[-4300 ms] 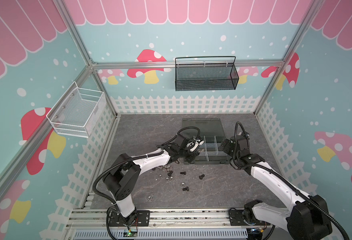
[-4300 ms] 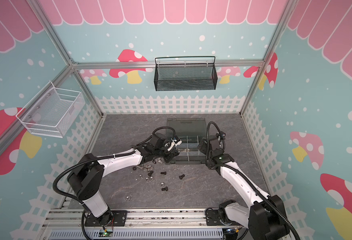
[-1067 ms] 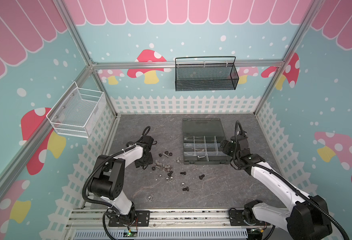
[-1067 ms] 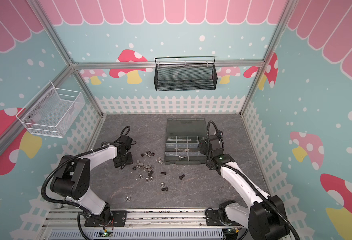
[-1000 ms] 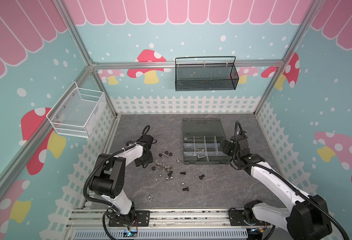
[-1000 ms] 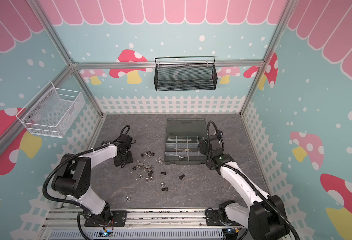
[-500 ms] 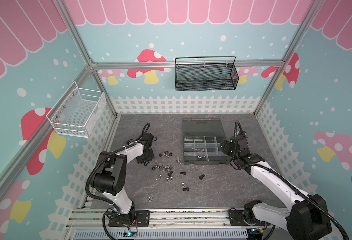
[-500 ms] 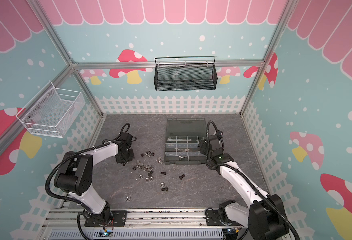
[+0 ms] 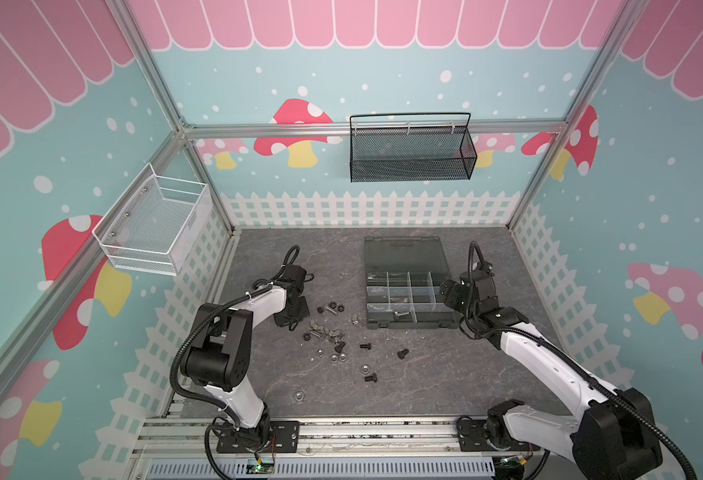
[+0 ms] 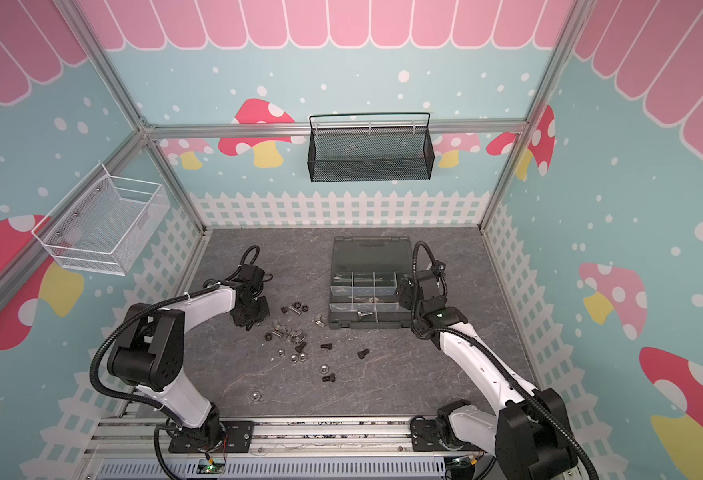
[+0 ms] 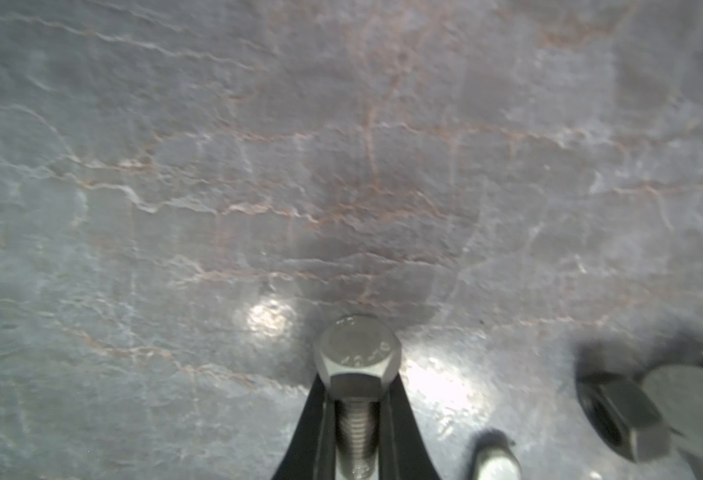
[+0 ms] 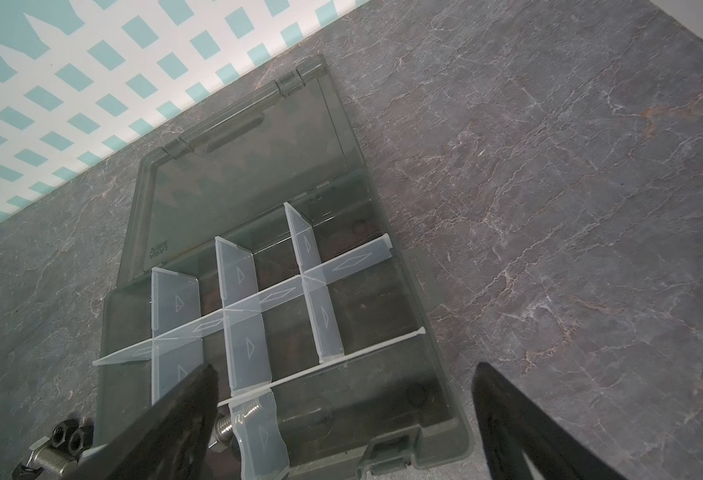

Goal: Sort the screws and nuts into containers
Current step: 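Lift the bolt with the left gripper and move it toward the box, then lower the bolt into the box compartment nearest the robot and open the left gripper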

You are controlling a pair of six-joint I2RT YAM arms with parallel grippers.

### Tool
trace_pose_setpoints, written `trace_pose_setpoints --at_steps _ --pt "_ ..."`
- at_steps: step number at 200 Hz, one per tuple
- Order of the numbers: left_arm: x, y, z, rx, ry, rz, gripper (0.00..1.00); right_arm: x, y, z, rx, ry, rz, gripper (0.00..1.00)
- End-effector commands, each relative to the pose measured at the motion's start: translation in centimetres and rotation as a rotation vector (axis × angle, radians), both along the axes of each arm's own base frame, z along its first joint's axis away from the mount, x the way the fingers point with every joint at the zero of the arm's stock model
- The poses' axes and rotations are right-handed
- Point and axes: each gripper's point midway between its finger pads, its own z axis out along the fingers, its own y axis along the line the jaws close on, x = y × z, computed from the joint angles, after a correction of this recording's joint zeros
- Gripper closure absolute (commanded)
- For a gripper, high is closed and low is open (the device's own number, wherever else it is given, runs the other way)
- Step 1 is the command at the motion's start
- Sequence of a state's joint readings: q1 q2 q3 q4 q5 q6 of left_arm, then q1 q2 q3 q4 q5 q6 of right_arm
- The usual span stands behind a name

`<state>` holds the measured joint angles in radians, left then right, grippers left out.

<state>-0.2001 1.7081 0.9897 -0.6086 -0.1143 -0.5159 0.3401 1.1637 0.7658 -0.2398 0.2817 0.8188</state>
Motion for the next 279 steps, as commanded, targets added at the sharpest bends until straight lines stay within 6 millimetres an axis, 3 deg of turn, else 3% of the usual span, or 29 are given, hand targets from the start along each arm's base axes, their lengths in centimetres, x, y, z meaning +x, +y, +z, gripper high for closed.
trace_pose_setpoints --at_steps 1,74,80,113,154,203,241,279 --pt "1.4 -2.1 3.0 -0.035 -0.097 -0.056 0.96 0.2 -0.5 1.0 -0.007 -0.021 -0.024 0.03" --pt "5.9 -10.5 12.8 -0.100 -0.349 -0.285 0.96 0.0 -0.5 0.9 -0.005 -0.018 -0.022 0.03" --pt "5.7 -12.3 13.4 -0.113 -0.362 -0.334 0.96 0.0 -0.5 0.9 -0.004 -0.020 -0.024 0.03" --pt "5.7 -17.1 15.1 -0.138 -0.395 -0.489 0.96 -0.1 -0.5 1.0 0.000 -0.019 -0.023 0.03" --pt "4.5 -22.3 14.7 -0.166 -0.368 -0.632 0.96 -0.4 -0.6 1.0 0.001 -0.018 -0.028 0.03" --pt "2.1 -27.8 12.8 -0.165 -0.331 -0.850 0.96 -0.5 -0.6 0.8 0.013 -0.017 -0.032 0.03" --pt "0.5 -29.9 11.0 -0.140 -0.301 -1.012 0.96 -0.6 -0.5 0.7 0.017 -0.013 -0.027 0.03" --pt "-0.3 -30.3 8.5 -0.084 -0.261 -1.114 0.96 -0.6 -0.5 0.7 0.022 -0.011 -0.030 0.03"
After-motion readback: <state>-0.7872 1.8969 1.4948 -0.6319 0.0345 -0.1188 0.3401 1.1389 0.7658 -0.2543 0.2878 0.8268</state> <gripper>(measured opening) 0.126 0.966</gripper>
